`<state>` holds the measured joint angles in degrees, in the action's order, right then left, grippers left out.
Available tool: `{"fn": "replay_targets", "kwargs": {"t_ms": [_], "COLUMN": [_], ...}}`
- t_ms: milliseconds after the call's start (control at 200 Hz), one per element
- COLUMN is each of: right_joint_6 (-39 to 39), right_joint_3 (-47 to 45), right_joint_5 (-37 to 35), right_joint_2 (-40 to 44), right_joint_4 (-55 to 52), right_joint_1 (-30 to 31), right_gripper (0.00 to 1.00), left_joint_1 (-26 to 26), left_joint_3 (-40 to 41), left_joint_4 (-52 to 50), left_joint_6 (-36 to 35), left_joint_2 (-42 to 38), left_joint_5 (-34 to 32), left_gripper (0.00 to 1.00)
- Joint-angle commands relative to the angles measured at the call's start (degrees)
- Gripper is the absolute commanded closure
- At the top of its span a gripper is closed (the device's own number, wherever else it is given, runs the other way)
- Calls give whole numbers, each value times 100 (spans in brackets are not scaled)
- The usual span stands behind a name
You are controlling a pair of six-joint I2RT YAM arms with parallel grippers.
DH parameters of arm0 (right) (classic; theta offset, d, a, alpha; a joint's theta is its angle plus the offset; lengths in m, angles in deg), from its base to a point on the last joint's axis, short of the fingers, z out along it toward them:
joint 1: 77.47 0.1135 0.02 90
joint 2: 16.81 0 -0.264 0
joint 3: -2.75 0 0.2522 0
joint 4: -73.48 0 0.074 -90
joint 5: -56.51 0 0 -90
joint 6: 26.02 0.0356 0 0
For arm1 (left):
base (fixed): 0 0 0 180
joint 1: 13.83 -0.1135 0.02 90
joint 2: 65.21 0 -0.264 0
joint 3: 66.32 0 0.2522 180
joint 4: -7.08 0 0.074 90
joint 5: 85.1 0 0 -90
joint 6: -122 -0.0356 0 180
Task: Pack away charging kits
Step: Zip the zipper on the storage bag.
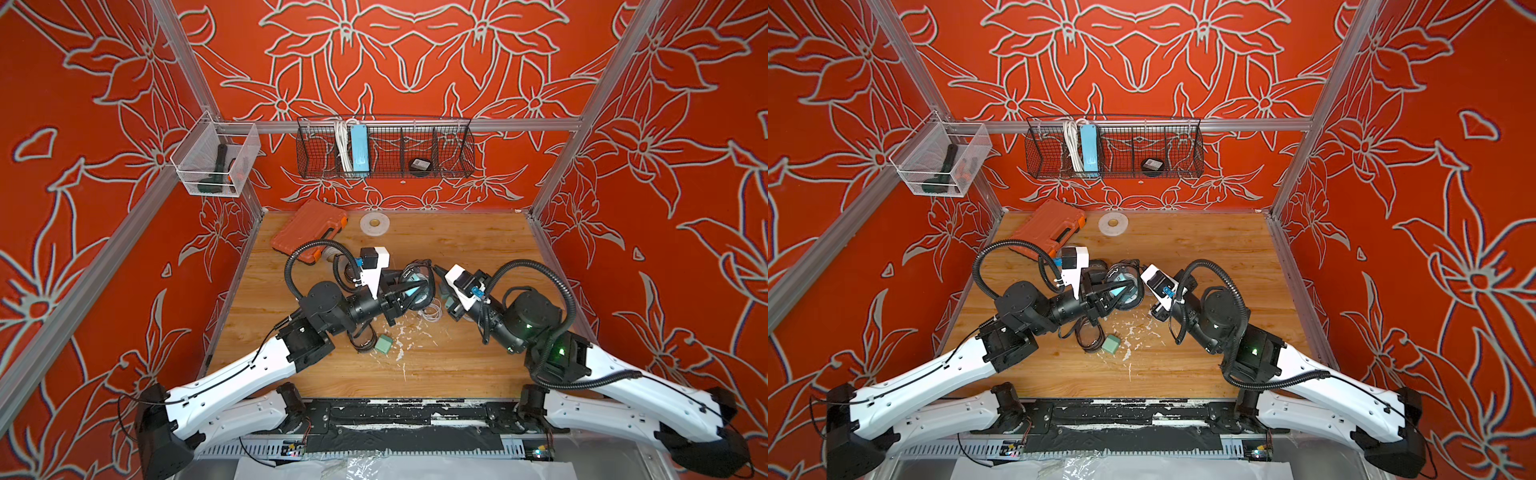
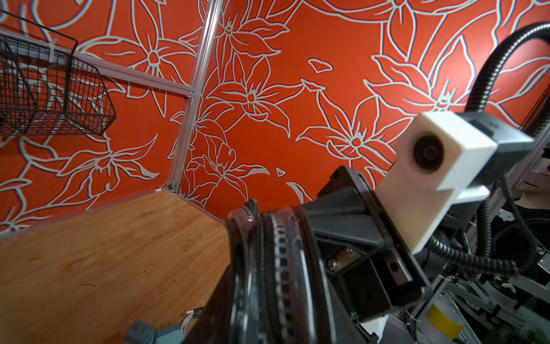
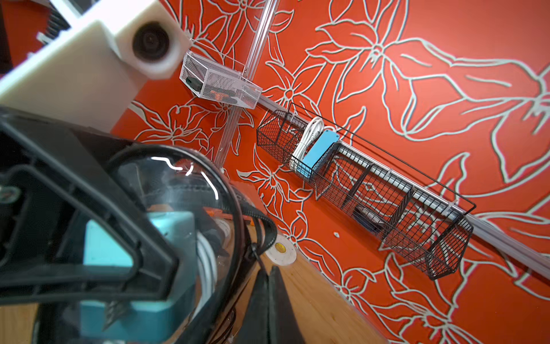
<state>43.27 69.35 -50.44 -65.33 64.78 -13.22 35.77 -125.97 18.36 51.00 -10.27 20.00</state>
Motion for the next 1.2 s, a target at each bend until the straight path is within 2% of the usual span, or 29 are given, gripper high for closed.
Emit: {"fn": "replay_targets", "kwargs": {"t_ms": [0, 150, 265, 495, 545, 646, 741, 901, 1086, 1196], "right_joint_6": [-249, -245, -131, 785, 986, 1352, 1737, 2343, 3043, 3528], "right_joint_3": [826, 1250, 1422, 705, 568, 298, 99, -339, -660, -878], "right_joint_5": [216, 490, 491, 520, 354, 6, -133, -162, -255, -269], "right_joint_2": [-33, -275, -418, -154, -137, -105, -82, -45, -14, -9], "right_joint_4": [513, 339, 205, 427, 476, 623, 729, 1234, 1736, 2075], "right_joint_1": [-79, -75, -79, -79, -80, -79, -79, -79, -79, -79], "right_gripper": [100, 100, 100, 100, 100, 100, 100, 100, 100, 100], "left_joint_1": [12, 14, 14, 5, 5, 5, 5, 6, 5, 5], "left_joint_3": [65, -40, -111, -107, -64, 80, 218, 505, 1054, 1543], "left_joint_4": [-849, -890, -996, -1021, -984, -830, -680, -332, 453, 1269], "left_joint_6": [-88, -180, -232, -262, -244, -224, -200, -130, 20, 178], "left_joint_2": [328, 465, 530, 465, 416, 283, 219, -176, -578, -848], "left_joint_5": [629, 978, 940, 897, 863, 801, 751, 615, 561, 583], "left_gripper": [100, 100, 100, 100, 93, 71, 58, 44, 36, 30]}}
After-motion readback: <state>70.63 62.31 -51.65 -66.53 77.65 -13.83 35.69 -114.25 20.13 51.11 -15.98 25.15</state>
